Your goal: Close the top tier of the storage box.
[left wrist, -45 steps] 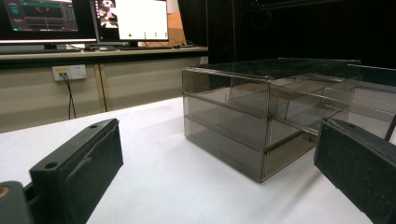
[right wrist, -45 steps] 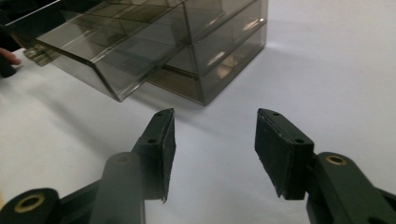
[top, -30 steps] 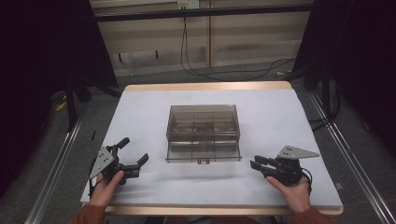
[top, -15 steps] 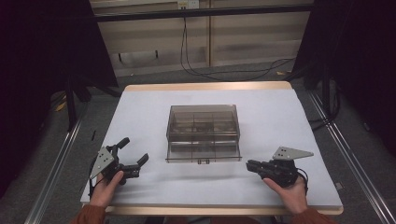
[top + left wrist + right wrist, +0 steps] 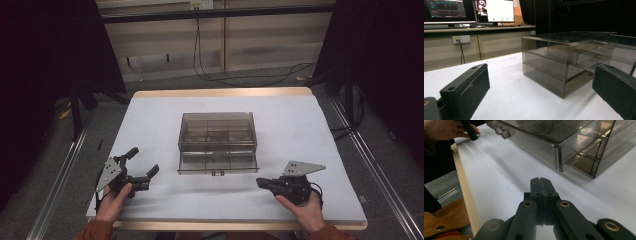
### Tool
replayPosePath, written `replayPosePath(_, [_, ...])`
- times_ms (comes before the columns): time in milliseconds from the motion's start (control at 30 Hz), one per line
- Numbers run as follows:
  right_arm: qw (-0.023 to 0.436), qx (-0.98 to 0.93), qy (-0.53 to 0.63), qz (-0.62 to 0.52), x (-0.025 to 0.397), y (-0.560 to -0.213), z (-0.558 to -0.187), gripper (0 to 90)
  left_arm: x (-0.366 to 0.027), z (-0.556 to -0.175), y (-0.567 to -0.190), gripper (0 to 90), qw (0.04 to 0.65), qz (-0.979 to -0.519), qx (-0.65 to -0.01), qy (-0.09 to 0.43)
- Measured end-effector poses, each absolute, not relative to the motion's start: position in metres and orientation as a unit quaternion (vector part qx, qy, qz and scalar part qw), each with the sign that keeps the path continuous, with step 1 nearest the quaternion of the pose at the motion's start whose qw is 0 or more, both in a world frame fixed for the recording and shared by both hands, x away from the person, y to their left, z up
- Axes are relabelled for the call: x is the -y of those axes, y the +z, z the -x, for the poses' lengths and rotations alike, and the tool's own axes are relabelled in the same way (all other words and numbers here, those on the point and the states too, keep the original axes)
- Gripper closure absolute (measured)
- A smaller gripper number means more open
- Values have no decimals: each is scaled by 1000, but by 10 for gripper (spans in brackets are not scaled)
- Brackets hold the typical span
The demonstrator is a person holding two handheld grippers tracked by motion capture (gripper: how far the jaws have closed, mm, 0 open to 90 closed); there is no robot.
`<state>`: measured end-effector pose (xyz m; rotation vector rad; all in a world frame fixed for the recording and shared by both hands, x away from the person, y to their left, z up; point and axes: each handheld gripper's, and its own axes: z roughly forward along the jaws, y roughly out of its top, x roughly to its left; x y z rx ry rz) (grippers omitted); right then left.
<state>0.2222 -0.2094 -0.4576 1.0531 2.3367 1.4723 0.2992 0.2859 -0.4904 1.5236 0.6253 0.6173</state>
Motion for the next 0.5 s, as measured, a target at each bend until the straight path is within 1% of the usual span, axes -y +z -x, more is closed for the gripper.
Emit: replayPosePath(500, [83, -788, 508, -337, 193, -451, -220, 900, -286, -300, -490, 11, 636, -669, -272, 273])
